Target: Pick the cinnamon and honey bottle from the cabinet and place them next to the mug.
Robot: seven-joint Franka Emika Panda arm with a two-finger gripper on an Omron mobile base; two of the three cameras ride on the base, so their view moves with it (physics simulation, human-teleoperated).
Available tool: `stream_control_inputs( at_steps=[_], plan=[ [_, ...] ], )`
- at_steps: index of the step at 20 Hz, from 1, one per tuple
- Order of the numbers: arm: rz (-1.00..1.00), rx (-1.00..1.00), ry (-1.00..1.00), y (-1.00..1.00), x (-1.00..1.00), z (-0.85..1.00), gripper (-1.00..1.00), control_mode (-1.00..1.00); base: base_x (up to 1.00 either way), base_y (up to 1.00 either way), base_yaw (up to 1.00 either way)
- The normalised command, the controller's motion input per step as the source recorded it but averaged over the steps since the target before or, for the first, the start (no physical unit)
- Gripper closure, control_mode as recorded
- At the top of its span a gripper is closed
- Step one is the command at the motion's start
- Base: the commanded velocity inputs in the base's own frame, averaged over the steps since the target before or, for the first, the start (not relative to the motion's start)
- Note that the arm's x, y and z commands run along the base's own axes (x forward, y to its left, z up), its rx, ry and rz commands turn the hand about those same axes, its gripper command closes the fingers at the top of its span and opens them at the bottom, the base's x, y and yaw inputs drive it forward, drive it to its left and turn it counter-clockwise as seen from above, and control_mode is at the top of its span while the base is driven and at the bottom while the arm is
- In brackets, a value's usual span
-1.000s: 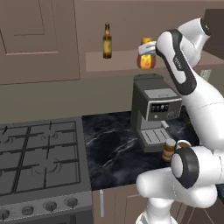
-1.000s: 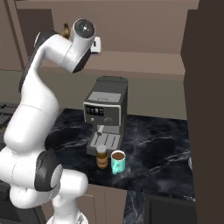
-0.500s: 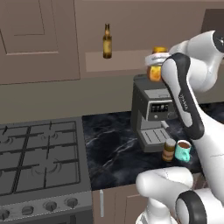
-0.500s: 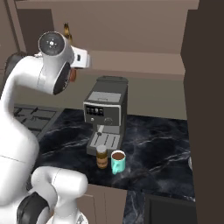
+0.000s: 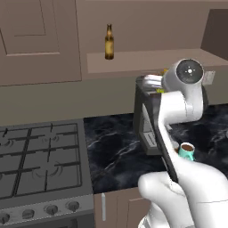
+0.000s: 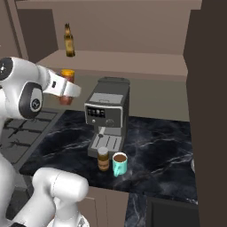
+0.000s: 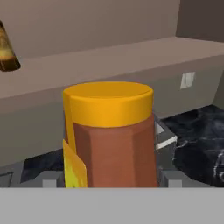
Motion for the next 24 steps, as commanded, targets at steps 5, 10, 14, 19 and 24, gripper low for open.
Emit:
stream_control_inputs(
  at_steps=[5, 10, 14, 19, 24],
  plan=[
    [-0.77, -0.09, 0.17, 0.21, -0.03, -0.98, 1.00, -1.00, 0.00, 0.00, 0.00],
    [-0.89, -0.10, 0.15, 0.09, 0.04, -1.00, 1.00, -1.00, 0.00, 0.00, 0.00],
    [-0.93, -0.09, 0.13, 0.07, 0.19, -0.94, 1.00, -1.00, 0.00, 0.00, 0.00],
    [-0.74, -0.08, 0.04, 0.26, 0.29, -0.54, 1.00, -1.00, 0.00, 0.00, 0.00],
    [-0.11, 0.00, 0.00, 0.18, 0.28, -0.09, 1.00, -1.00, 0.00, 0.00, 0.00]
  ],
)
